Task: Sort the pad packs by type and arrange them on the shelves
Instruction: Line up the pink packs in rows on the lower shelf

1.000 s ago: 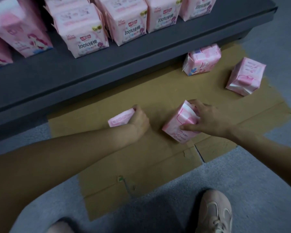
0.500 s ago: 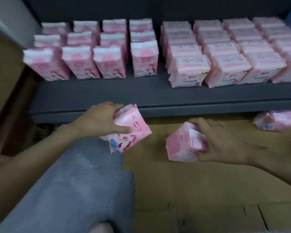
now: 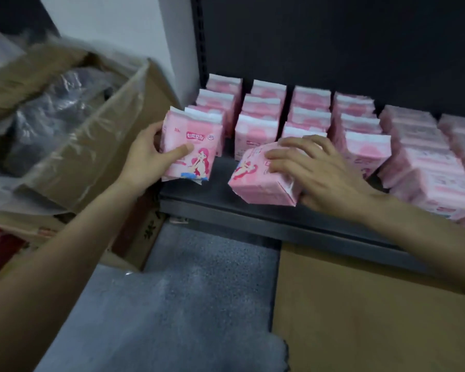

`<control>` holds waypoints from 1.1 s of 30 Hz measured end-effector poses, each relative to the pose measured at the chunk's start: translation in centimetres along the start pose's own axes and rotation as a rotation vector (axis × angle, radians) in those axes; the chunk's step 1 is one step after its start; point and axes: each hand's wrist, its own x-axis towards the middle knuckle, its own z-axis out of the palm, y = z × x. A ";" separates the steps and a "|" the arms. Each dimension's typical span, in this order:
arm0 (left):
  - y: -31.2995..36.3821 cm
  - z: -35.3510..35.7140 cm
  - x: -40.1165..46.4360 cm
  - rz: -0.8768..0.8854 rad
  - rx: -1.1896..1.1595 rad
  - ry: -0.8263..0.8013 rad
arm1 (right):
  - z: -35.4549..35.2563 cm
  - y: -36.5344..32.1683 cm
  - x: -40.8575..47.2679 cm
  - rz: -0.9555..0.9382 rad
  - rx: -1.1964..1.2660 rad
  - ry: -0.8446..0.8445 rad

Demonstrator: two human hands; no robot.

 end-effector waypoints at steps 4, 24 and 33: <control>-1.8 -0.2 0.8 -0.020 -0.057 0.055 | 1.7 0.4 3.7 -0.189 -0.082 -0.030; -5.5 0.9 2.4 0.061 -0.017 -0.180 | 3.7 -1.2 5.3 0.231 0.440 -0.204; -4.9 1.9 3.9 0.100 0.338 -0.137 | 6.1 1.1 7.7 0.251 0.370 -0.237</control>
